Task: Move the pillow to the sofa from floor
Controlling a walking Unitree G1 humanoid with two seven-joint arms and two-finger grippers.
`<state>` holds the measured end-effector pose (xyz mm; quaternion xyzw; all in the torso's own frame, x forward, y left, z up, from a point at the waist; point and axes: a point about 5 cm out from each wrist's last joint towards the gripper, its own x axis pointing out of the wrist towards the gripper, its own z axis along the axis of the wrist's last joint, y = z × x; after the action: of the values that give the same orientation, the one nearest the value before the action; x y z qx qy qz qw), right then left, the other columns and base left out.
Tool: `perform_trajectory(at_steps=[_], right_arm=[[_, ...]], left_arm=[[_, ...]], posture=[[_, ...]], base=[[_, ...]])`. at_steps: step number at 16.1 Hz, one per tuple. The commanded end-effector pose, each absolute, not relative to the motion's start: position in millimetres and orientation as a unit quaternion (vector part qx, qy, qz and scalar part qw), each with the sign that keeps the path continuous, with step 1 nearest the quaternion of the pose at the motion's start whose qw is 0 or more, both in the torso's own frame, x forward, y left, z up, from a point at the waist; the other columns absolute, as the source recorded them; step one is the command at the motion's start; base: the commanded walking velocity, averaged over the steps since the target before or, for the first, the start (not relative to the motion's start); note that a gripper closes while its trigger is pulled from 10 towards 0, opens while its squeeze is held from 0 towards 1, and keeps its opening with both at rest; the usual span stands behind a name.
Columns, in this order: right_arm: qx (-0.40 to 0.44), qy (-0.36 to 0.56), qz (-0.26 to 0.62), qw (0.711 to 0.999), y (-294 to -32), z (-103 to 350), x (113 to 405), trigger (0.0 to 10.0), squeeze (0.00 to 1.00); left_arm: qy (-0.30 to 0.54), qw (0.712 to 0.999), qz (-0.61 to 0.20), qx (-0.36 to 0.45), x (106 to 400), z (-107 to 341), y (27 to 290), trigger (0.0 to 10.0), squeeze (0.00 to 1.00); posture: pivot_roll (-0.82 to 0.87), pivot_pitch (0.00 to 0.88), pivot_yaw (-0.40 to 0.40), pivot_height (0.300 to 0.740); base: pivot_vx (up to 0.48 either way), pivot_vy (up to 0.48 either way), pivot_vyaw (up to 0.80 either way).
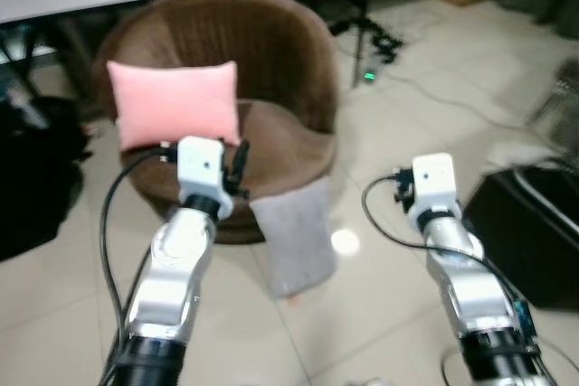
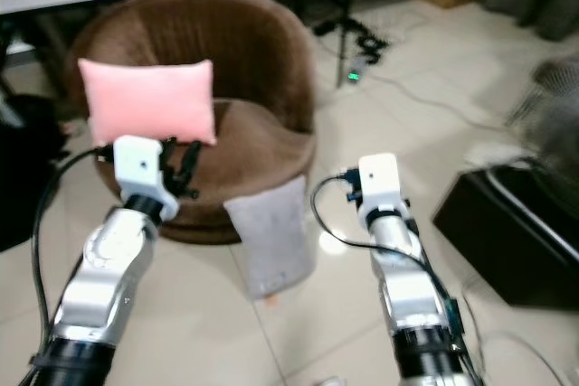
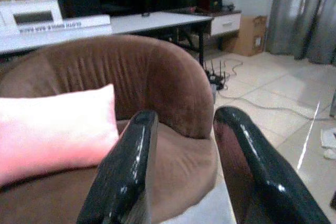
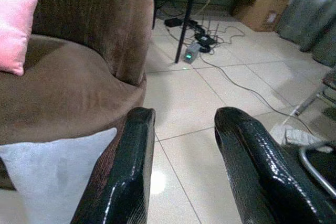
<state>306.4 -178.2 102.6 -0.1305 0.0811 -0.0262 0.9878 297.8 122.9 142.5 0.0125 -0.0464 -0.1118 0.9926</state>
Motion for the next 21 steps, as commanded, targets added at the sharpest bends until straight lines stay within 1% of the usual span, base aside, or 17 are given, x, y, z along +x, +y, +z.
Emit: perform_trajectory(at_steps=[1, 3, 7, 12, 16, 18, 21], right_arm=[[-0.133, 0.075, -0.025, 0.988, -176.9, 104.6, 307.8, 10.0, 0.0], [-0.133, 0.076, -0.027, 0.988, -177.8, 104.3, 307.7, 10.0, 0.0], [-0.119, 0.075, -0.037, 0.989, -182.2, 104.3, 308.0, 10.0, 0.0], [-0.135, 0.07, -0.025, 0.988, -179.9, 104.7, 308.5, 10.0, 0.0], [-0.134, 0.069, -0.026, 0.988, -180.7, 104.0, 308.3, 10.0, 0.0], [-0.123, 0.074, -0.035, 0.989, -183.8, 103.2, 308.5, 10.0, 0.0], [-0.132, 0.071, -0.028, 0.988, -182.7, 104.2, 309.1, 10.0, 0.0]], left_arm=[[-0.051, 0.993, -0.108, 0.023, 298.1, 144.6, 127.3, 10.0, 0.0], [-0.051, 0.992, -0.109, 0.024, 298.3, 144.6, 127.3, 10.0, 0.0], [-0.05, 0.992, -0.112, 0.025, 298.6, 143.9, 125.8, 10.0, 0.0], [-0.049, 0.992, -0.113, 0.025, 298.8, 143.7, 125.1, 10.0, 0.0], [-0.05, 0.992, -0.114, 0.024, 298.8, 143.7, 123.9, 10.0, 0.0], [-0.053, 0.991, -0.119, 0.016, 297.6, 143.4, 122.3, 10.0, 0.0], [-0.053, 0.991, -0.116, 0.03, 297.0, 142.1, 122.1, 10.0, 0.0]], posture=[[0.02, 0.05, 0.025, 0.729], [0.02, 0.049, 0.027, 0.729], [0.01, 0.051, 0.028, 0.729], [0.01, 0.049, 0.027, 0.729], [0.01, 0.045, 0.026, 0.729], [0.01, 0.042, 0.023, 0.729], [0.01, 0.042, 0.021, 0.729]], base=[[0.39, 0.0, 0.8], [0.392, 0.0, 0.8], [0.391, 0.0, 0.0], [0.391, 0.0, 0.0], [0.391, 0.0, 0.64], [0.0, 0.0, 0.0], [0.0, 0.0, 0.0]])
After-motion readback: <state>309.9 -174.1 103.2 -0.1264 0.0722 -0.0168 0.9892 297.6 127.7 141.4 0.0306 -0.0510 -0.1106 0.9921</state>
